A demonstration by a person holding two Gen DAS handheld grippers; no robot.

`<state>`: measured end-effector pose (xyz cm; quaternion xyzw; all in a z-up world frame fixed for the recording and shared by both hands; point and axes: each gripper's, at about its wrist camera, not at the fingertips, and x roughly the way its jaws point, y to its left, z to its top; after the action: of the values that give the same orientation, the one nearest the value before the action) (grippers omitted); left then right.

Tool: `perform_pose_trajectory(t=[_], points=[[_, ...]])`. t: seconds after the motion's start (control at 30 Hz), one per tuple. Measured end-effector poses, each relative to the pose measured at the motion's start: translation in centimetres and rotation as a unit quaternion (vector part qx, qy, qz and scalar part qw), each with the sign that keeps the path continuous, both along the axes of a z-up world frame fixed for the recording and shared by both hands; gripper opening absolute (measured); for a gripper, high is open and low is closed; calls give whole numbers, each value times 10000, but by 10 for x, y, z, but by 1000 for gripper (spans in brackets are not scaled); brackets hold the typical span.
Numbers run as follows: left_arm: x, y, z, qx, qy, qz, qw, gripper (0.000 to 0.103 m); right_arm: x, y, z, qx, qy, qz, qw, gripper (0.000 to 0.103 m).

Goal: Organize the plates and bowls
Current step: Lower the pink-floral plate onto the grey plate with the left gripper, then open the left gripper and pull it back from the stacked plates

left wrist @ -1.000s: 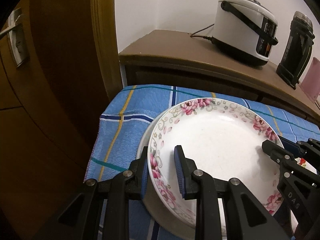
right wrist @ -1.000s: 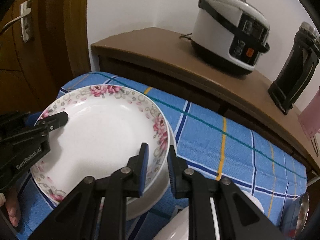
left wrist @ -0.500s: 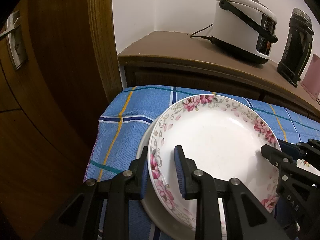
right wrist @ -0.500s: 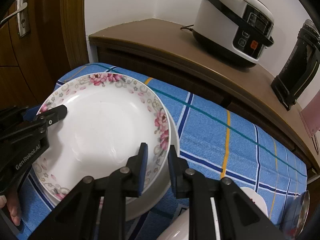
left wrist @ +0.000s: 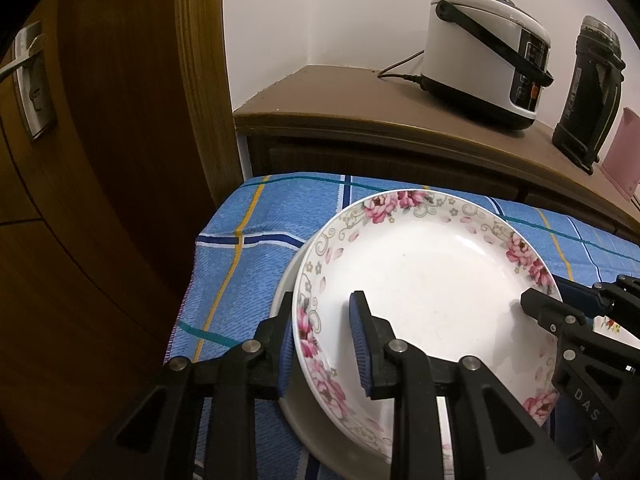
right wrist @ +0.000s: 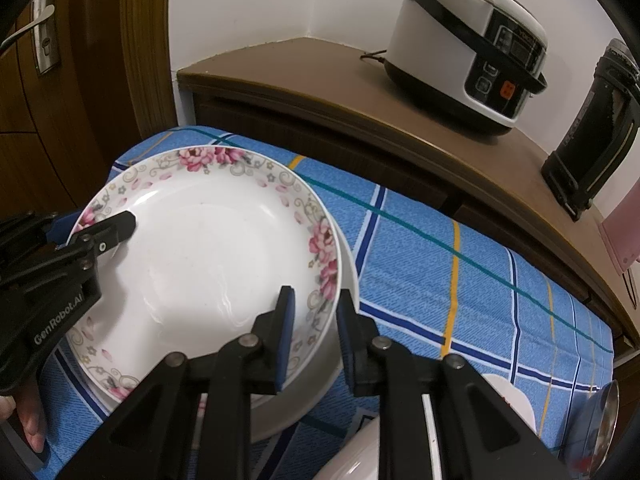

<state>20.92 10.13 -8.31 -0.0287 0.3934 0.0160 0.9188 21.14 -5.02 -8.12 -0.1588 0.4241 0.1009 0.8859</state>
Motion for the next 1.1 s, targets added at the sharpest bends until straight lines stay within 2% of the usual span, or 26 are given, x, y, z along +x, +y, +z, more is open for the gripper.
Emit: perform_pose_trajectory(t=[0.23, 0.53, 0.57, 0.63, 0.8, 1.1], points=[[-3, 3, 0, -124, 6, 63, 9999, 35, -5, -3, 3, 122, -144, -17, 9998, 23], [-16, 3, 2, -172, -125, 210, 9996, 38, -14, -9, 10, 331, -291, 21, 9990, 28], [-19, 4, 3, -134, -138, 269, 9995, 40, -16, -10, 12, 354, -314, 17, 9989, 29], [-23, 4, 4, -134, -155, 351, 9992, 51, -21, -13, 15, 430, -362, 14, 9984, 30], [-43, 4, 16, -259, -289, 461, 9982, 52, -41, -30, 23, 626, -493, -27, 9968, 36], [-78, -32, 44, -195, -556, 236, 9980, 52, -84, -72, 33, 799, -767, -238, 9936, 41]])
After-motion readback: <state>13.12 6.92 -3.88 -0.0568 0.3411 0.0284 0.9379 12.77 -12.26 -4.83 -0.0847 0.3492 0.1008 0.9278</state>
